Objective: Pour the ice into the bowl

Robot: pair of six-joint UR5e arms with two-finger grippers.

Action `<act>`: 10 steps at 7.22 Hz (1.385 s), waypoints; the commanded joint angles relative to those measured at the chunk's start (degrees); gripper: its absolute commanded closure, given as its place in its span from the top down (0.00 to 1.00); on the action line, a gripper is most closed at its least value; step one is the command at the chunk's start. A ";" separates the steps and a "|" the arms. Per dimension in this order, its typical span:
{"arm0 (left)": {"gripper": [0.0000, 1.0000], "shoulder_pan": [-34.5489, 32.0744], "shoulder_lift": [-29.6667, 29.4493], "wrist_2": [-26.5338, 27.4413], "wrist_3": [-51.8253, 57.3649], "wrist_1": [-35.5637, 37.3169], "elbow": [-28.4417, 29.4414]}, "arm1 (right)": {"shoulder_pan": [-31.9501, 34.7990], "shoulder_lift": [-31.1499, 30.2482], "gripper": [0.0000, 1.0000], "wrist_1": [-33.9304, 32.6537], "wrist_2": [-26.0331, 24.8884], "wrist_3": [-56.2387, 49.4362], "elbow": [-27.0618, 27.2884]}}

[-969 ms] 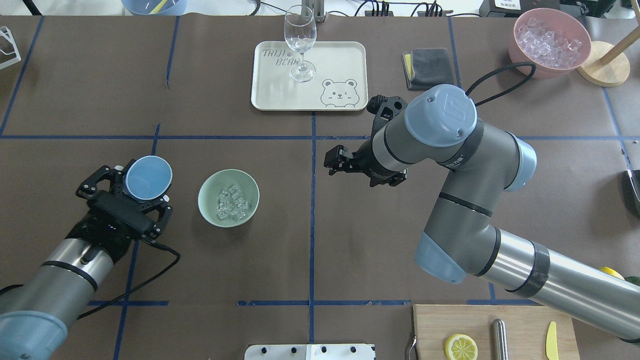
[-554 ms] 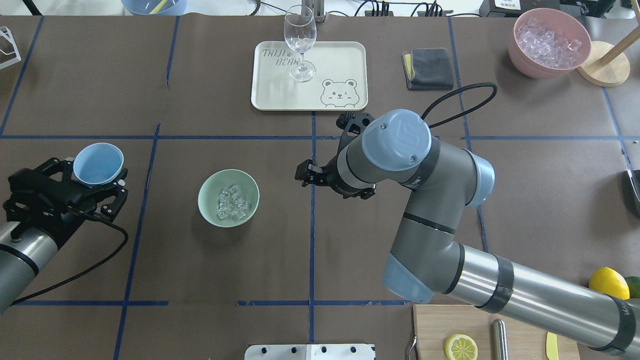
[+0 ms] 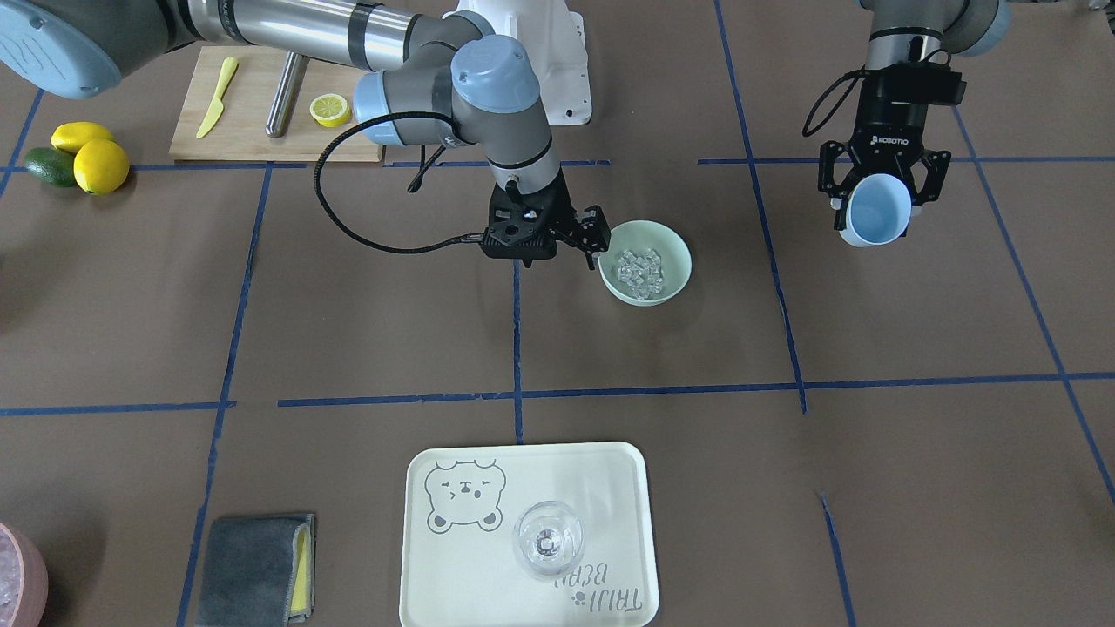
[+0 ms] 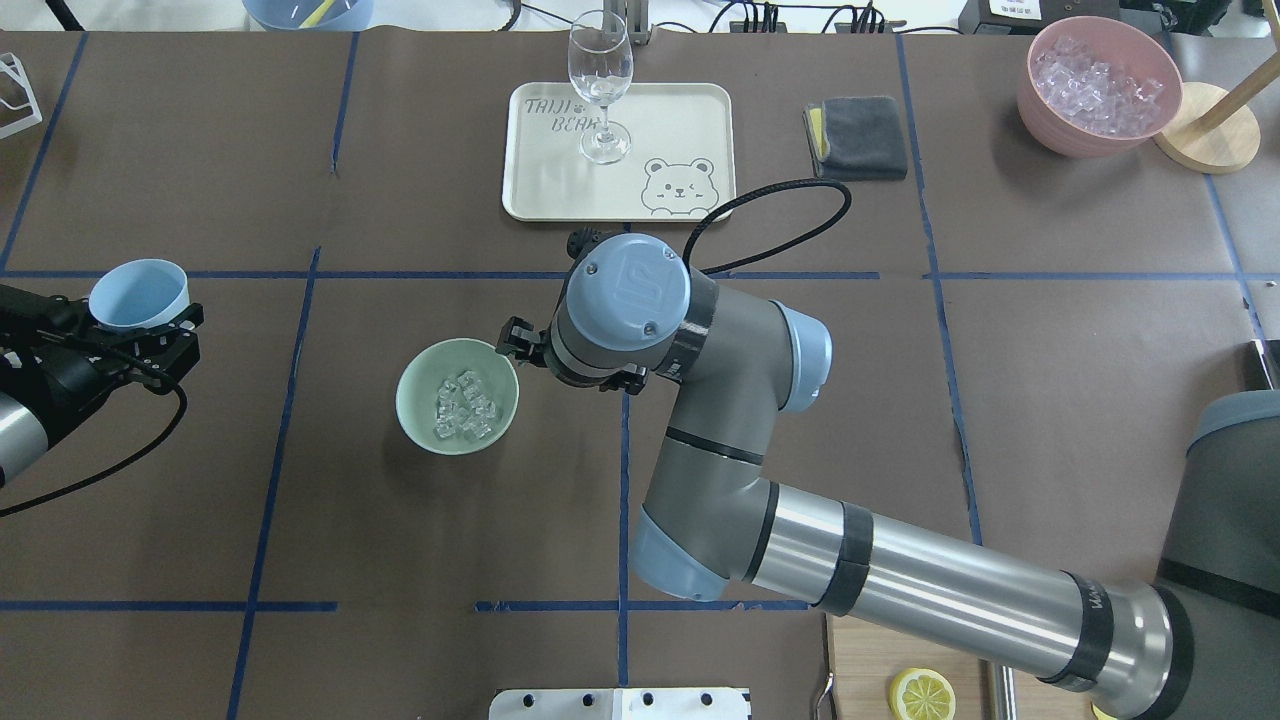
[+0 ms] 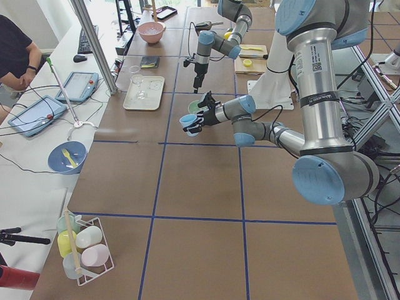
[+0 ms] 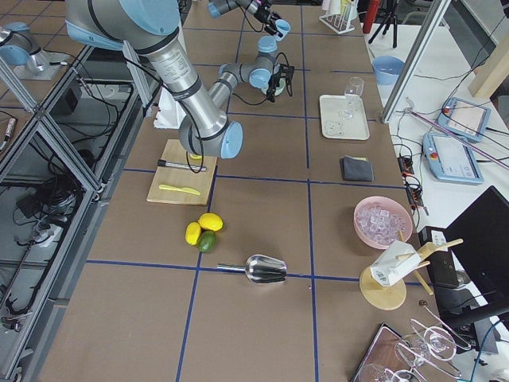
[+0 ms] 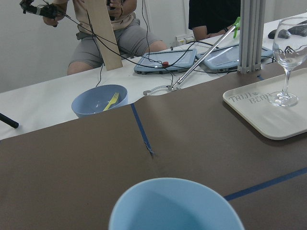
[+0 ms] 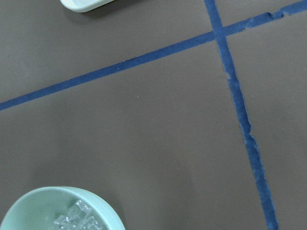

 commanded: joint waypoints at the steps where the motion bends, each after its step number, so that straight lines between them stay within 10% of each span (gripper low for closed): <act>1: 0.00 -2.00 0.66 -1.69 -0.63 -11.90 7.32 | -1.18 3.88 1.00 -0.06 -0.57 0.03 -4.20; 4: 0.00 -2.88 0.75 -1.69 -0.63 -12.65 8.06 | -3.99 6.44 1.00 0.03 -2.24 -0.05 -9.82; 5: 0.00 -3.23 1.10 -1.78 -0.54 -12.65 8.15 | -4.17 6.53 0.86 0.03 -2.33 0.03 -10.01; 6: 0.00 -3.32 1.54 -1.78 -0.63 -12.74 8.15 | -4.17 6.53 0.19 0.03 -2.33 0.03 -10.19; 7: 0.00 -3.41 1.54 -1.69 -4.46 -13.96 10.32 | -4.17 6.88 0.00 0.03 -2.24 -0.14 -10.19; 10: 0.00 -3.41 1.46 -1.25 -8.63 -27.50 21.23 | -4.09 7.58 0.00 0.03 -2.15 -0.49 -9.93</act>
